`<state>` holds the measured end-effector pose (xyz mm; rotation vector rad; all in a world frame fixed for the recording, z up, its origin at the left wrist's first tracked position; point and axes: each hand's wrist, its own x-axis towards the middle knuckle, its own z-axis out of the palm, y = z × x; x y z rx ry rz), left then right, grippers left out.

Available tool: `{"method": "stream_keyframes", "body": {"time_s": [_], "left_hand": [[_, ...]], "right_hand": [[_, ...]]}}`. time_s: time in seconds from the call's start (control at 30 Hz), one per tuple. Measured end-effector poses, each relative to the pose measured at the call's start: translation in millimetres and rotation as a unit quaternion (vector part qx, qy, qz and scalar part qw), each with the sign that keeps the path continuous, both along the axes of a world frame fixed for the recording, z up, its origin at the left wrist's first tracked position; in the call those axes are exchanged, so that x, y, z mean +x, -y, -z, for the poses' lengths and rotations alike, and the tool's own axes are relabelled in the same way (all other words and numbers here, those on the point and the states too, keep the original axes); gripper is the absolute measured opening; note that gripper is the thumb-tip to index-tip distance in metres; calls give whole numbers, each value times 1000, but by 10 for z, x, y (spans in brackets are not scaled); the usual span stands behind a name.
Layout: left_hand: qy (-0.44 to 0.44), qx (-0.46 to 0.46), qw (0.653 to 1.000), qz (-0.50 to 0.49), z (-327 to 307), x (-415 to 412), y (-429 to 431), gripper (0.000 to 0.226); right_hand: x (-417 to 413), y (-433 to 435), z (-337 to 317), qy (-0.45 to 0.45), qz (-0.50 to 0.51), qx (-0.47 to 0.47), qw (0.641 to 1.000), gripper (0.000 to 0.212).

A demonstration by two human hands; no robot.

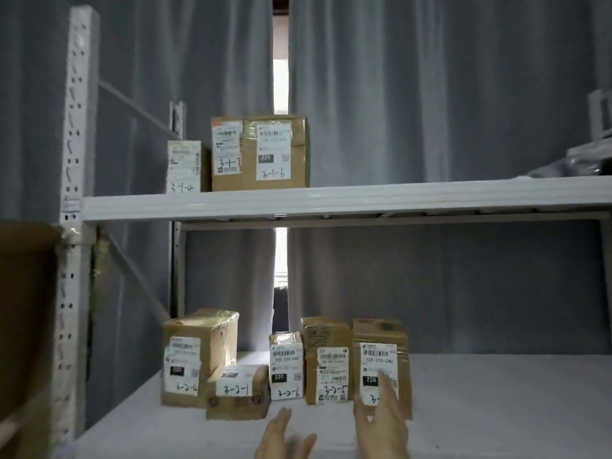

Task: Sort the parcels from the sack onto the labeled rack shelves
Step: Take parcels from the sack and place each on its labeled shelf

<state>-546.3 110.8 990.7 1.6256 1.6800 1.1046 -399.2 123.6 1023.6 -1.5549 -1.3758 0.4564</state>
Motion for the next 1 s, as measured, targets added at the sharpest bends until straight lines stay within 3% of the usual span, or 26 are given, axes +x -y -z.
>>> {"method": "stream_keyframes", "body": {"time_s": [0.1, 0.33, 0.47, 0.7, 1.0], "left_hand": [[38, 144, 985, -86, -36, -224, 359, 82], [15, 146, 989, -27, 95, -928, 1621, 90], [23, 142, 988, 49, 290, -868, 2173, 88], [23, 120, 975, 186, 355, 132, 2612, 88], [15, 42, 924, 380, 984, 2411, 2961, 82]], "right_hand": [[-219, 376, -55, -19, -70, 67, 995, 68], [-769, 1722, 217, -53, -115, 85, 988, 68], [-638, 2490, 397, -54, -95, 77, 991, 70], [406, 3393, 337, -6, 35, 79, 996, 67], [2371, 4284, 996, -11, 212, 8, 977, 65]]}}
